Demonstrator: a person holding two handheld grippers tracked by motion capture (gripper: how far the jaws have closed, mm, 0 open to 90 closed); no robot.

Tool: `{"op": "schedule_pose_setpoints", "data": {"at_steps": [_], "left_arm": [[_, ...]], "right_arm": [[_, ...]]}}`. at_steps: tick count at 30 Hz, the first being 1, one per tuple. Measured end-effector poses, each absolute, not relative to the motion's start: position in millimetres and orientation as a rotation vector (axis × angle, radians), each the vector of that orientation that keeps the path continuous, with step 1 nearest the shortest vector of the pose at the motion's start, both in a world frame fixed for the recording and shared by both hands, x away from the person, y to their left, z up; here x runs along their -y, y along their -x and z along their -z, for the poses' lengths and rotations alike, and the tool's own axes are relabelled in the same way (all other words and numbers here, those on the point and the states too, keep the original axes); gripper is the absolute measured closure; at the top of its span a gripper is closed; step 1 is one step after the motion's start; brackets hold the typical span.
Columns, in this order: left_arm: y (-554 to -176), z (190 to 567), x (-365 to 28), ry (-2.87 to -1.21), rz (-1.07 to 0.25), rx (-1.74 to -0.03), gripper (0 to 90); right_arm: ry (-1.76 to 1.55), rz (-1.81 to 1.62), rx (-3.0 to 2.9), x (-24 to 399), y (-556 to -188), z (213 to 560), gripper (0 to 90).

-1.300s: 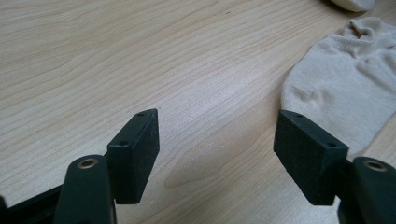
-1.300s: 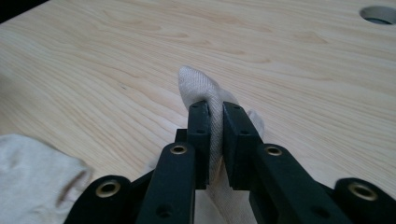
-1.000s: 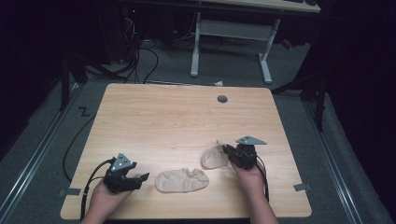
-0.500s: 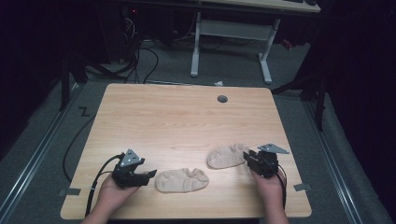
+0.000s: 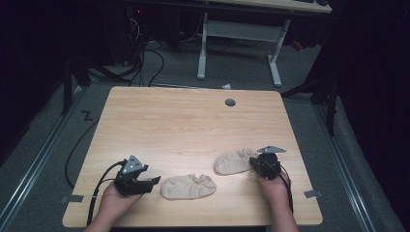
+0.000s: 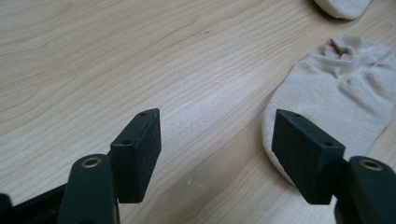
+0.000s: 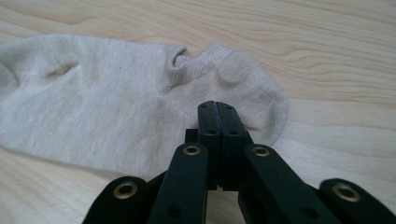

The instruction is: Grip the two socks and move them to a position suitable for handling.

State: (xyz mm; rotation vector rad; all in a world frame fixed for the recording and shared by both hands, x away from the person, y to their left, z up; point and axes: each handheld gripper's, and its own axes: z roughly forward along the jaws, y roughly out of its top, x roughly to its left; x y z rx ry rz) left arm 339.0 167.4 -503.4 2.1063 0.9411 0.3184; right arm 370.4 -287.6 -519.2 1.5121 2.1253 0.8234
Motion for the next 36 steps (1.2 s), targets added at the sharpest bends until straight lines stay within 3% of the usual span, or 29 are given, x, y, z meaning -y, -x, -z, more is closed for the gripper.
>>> {"op": "schedule_pose_setpoints", "data": {"at_steps": [7,14,28,36], "left_arm": [[-333,502,-174,-2.094,-0.332,-0.960,33.5],[-333,505,-175,-2.093,-0.323,-0.973,34.5],[-354,513,-140,-2.102,-0.346,-0.950,40.7],[-369,518,-133,-2.070,-0.356,-0.964,49.4]], "right_arm": [[-1.451,-0.899,-2.247,261,-365,519,89.8],[-1.313,-0.913,-2.353,208,-371,519,89.5],[-1.124,-0.945,-2.427,150,-378,522,86.1],[-1.172,-1.033,-2.306,168,-376,505,76.4]]}}
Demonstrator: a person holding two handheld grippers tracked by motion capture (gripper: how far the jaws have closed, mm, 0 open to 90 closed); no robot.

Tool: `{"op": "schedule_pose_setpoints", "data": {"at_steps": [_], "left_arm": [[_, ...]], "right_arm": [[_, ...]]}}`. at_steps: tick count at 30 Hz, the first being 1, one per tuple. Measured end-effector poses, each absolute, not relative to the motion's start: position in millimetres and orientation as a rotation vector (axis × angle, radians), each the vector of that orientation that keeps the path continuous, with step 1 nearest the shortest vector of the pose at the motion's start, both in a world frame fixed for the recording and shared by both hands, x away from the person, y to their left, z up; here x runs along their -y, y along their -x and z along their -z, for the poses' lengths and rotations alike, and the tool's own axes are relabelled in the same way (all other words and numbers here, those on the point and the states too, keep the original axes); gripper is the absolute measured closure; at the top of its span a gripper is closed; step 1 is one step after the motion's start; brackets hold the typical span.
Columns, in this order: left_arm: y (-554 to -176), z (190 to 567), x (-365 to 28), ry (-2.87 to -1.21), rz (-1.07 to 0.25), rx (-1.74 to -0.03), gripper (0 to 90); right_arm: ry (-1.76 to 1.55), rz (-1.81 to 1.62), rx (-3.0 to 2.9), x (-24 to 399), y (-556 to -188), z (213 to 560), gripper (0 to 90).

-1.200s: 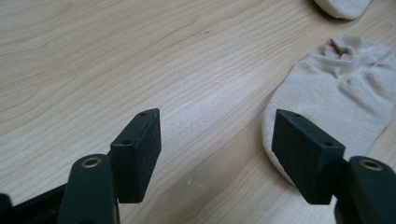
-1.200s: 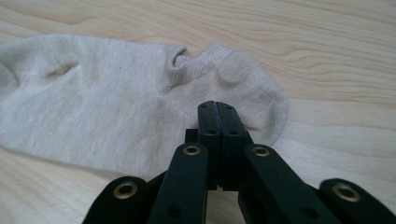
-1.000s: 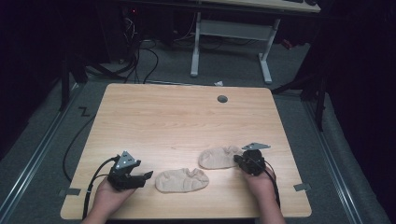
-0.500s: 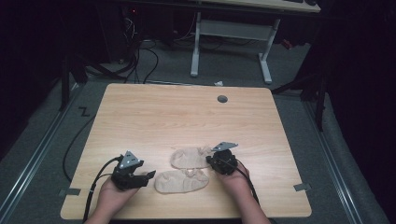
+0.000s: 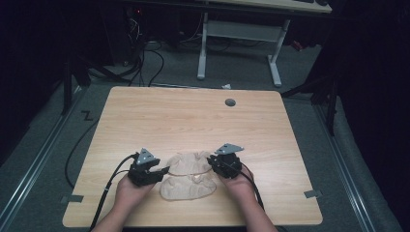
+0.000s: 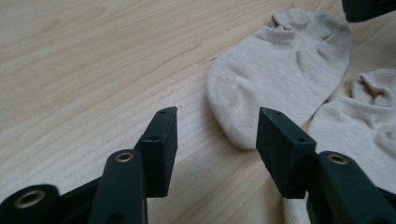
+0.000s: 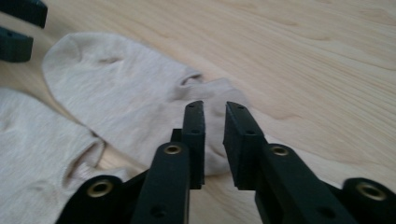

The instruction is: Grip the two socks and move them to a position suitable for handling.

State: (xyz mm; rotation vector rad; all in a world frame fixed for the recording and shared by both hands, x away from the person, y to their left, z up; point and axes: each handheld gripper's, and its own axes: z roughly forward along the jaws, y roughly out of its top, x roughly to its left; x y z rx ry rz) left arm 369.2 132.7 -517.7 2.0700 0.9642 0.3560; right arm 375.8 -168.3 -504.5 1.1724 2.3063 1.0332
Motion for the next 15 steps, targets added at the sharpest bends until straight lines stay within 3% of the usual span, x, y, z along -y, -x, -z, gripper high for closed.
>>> {"op": "schedule_pose_setpoints", "data": {"at_steps": [7,15], "left_arm": [[-377,524,-126,-2.063,-0.340,-0.987,57.0],[-381,530,-121,-2.073,-0.336,-1.007,70.8]], "right_arm": [[-1.267,-1.013,-2.254,180,-383,511,66.9],[-1.298,-0.983,-2.292,176,-389,522,66.8]]}}
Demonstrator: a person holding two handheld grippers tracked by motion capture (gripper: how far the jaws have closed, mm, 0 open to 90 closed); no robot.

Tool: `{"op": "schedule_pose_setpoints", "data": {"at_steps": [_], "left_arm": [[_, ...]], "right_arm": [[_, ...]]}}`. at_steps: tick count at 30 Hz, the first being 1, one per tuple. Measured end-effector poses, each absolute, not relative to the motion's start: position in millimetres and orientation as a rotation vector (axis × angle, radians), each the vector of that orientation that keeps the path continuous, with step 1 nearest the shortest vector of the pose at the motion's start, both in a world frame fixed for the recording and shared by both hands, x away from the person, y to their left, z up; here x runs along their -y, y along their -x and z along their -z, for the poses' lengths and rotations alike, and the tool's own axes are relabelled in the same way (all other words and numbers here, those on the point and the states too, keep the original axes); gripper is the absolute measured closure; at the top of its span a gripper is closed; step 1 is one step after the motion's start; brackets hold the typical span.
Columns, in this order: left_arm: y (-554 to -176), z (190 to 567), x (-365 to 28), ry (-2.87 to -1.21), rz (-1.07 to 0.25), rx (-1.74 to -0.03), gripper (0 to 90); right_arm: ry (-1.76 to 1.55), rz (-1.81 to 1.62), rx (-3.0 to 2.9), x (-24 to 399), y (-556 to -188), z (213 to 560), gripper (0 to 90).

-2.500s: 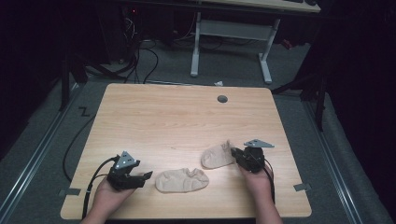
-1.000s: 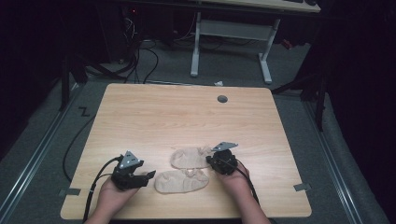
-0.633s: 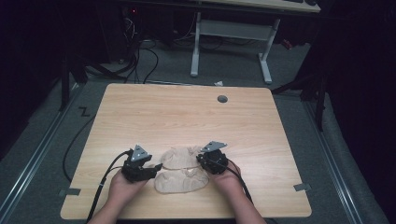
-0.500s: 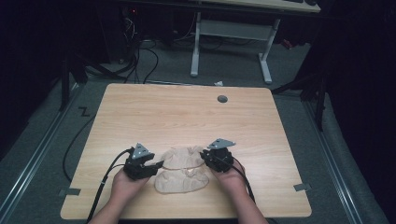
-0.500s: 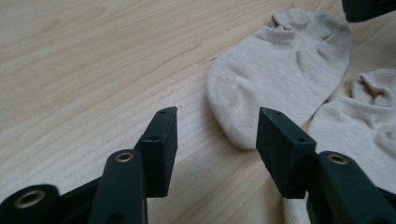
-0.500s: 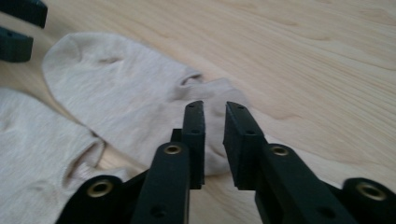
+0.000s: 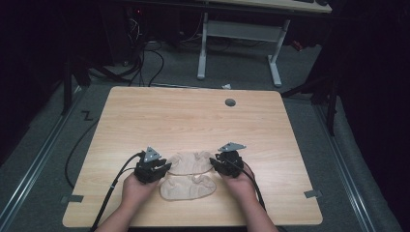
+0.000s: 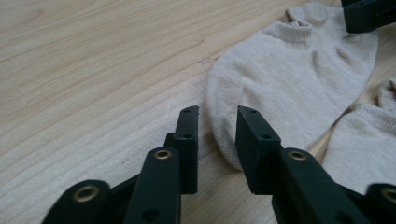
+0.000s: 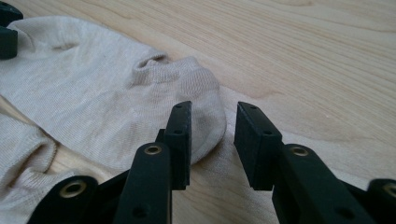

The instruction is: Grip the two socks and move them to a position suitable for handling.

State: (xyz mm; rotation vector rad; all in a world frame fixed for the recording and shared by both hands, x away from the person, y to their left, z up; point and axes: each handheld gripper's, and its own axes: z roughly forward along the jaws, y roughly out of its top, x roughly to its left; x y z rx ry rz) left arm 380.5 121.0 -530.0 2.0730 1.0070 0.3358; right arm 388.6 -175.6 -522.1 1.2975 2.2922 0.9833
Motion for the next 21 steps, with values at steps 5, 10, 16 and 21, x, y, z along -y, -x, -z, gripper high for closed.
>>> {"op": "schedule_pose_setpoints", "data": {"at_steps": [5,10,16,21], "left_arm": [[-378.7,530.4,-118.4,-2.087,-0.359,-0.995,77.2],[-377.9,531.5,-117.9,-2.096,-0.382,-0.993,81.9],[-376.7,533.0,-118.0,-2.092,-0.391,-0.983,84.6],[-375.8,534.3,-118.6,-2.075,-0.385,-0.989,86.1]], "right_arm": [[-1.307,-0.981,-2.301,174.8,-389.2,524.2,68.0],[-1.295,-0.984,-2.309,173.7,-389.2,525.2,71.0],[-1.294,-1.002,-2.313,173.2,-388.4,526.4,75.5],[-1.283,-1.028,-2.323,172.5,-386.6,527.7,84.7]]}}
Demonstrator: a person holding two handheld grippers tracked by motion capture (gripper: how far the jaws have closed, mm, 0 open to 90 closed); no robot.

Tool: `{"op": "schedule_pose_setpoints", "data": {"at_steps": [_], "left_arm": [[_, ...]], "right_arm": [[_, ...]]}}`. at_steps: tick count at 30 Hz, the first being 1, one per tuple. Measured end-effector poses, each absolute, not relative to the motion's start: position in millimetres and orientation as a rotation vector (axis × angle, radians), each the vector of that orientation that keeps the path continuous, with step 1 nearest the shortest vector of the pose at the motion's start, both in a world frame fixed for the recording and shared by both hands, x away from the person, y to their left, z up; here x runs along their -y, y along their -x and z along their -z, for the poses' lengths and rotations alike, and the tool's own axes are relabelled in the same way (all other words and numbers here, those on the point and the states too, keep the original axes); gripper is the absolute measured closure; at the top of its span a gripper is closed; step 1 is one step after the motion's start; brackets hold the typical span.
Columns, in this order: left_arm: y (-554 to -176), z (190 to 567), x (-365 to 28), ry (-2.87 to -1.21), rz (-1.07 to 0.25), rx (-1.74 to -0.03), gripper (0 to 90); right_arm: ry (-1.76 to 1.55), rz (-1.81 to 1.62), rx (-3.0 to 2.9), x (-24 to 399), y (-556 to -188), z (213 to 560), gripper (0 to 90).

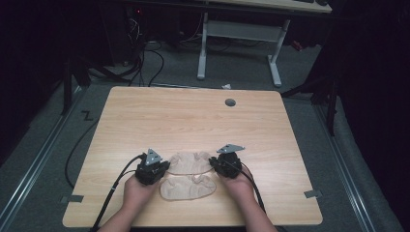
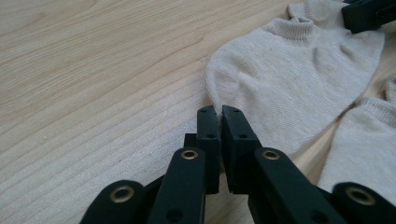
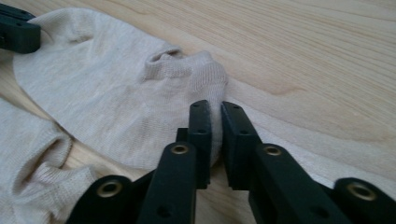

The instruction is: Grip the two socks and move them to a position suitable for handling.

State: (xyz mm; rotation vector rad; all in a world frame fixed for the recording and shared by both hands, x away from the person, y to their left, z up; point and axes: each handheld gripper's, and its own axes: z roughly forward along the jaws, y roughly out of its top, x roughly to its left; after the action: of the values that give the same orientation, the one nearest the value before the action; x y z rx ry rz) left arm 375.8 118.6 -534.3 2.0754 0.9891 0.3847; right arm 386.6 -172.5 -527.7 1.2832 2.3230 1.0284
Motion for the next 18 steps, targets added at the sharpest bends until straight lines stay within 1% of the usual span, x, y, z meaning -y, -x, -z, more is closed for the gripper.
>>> {"op": "schedule_pose_setpoints", "data": {"at_steps": [3,15,18], "left_arm": [[-376.3,534.4,-119.3,-2.067,-0.371,-0.999,86.4],[-376.2,534.1,-119.2,-2.067,-0.386,-1.002,86.9],[-376.2,530.7,-120.5,-2.040,-0.380,-1.012,87.0]], "right_arm": [[-1.266,-1.021,-2.327,171.2,-385.9,527.5,85.7],[-1.250,-1.004,-2.324,169.9,-386.2,527.4,86.0],[-1.233,-0.997,-2.311,168.7,-384.9,525.7,86.2]]}}
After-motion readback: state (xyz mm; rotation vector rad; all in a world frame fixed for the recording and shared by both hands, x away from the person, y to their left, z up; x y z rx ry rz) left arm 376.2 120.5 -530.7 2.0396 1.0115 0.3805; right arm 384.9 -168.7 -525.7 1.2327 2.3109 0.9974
